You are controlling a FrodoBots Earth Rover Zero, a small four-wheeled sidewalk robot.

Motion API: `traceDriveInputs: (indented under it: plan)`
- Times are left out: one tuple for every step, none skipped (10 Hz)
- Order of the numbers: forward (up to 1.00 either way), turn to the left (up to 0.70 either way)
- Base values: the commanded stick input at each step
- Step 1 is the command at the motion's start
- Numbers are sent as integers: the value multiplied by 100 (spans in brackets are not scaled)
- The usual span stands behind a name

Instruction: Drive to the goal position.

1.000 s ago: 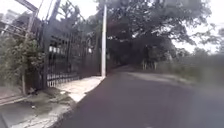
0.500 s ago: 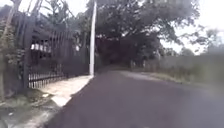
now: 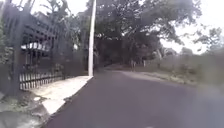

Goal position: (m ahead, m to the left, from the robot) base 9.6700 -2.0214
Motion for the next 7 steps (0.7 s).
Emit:
traceDriveInputs:
  plan:
    - [50,50]
    - [50,50]
    - [50,39]
    - [50,0]
    - [50,0]
    - [50,0]
    - [50,0]
